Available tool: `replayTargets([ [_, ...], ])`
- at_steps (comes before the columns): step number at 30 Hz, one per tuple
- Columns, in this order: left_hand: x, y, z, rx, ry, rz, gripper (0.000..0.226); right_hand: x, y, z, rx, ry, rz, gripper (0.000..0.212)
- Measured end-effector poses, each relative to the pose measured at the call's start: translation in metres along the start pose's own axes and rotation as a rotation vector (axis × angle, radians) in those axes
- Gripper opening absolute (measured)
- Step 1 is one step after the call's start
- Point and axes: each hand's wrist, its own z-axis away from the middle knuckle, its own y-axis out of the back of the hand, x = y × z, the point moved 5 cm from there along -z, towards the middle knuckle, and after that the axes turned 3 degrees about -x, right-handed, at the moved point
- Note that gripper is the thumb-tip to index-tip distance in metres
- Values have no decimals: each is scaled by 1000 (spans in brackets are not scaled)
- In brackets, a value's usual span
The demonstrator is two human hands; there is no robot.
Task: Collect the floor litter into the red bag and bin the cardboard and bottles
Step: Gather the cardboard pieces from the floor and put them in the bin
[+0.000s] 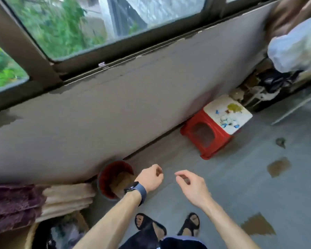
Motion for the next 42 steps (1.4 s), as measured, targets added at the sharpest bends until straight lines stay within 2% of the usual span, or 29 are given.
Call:
replayTargets([
  [6, 113, -90, 15, -147, -171, -199, 22, 121, 65, 103, 237, -158, -153, 10],
  [12, 222, -234, 52, -284, -300, -358, 16, 271, 116, 230, 407, -339, -325, 15],
  [15, 255, -294, 67, -323, -316, -416, 21, 331, 135, 276, 471, -400, -375, 19],
  [20, 306, -364, 76, -391, -323, -481, 24, 402, 177, 322, 530, -457, -437, 12],
  [25, 360, -407, 56, -408, -315, -566, 22, 452, 218, 328, 562, -487, -465, 18],
  [32, 467, -470, -24, -446, -314, -642, 24, 530, 303, 289, 457, -554, -357, 43],
  [42, 601, -543, -128, -474, -305, -801, 30, 639, 410, 217, 364, -657, -201, 60],
])
